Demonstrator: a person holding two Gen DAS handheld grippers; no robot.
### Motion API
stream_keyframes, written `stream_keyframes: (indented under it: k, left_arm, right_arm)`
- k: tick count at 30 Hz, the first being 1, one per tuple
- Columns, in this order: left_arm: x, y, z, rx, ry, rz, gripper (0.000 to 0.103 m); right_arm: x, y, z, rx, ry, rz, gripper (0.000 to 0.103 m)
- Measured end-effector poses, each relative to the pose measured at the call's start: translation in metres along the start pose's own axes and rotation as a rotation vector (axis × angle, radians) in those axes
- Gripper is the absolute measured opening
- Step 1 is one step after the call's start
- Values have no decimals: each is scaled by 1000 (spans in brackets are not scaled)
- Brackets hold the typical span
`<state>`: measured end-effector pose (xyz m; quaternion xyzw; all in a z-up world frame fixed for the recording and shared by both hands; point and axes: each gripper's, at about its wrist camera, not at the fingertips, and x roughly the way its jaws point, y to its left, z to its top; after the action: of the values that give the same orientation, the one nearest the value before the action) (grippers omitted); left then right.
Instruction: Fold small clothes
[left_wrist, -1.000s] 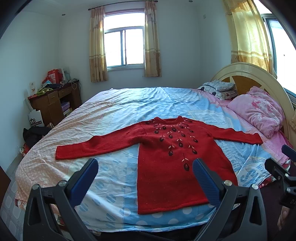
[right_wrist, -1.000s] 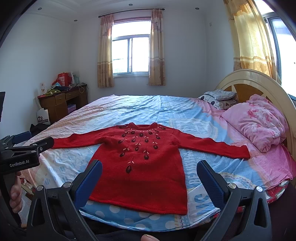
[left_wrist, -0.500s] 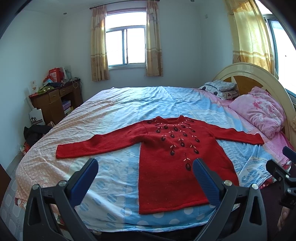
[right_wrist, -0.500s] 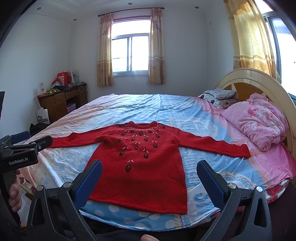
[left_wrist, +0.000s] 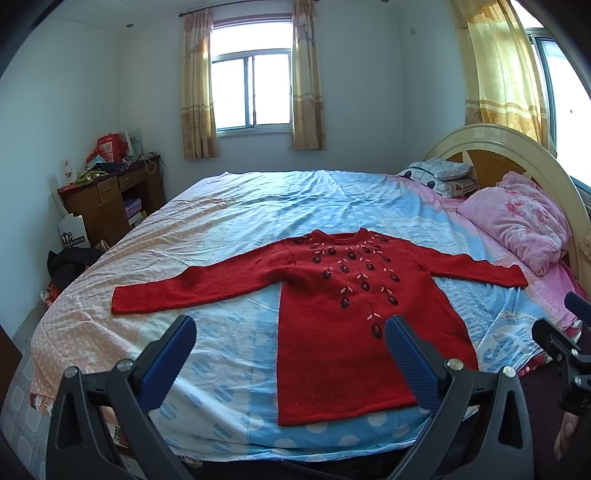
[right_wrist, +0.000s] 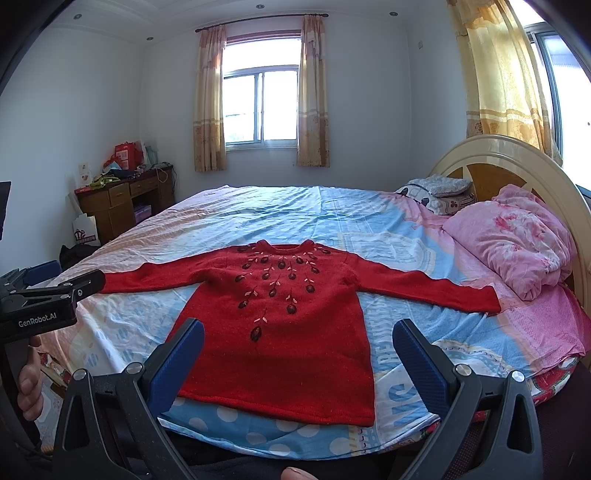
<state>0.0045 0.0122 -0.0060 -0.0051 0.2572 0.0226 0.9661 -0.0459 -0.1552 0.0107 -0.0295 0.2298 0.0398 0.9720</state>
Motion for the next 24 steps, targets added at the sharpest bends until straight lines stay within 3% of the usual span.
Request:
stream_keyframes:
  k: [24]
  left_arm:
    - [1,2,-3,-2,3,3,103]
  right_arm:
    - [4,-1,-2,0,13,4,102]
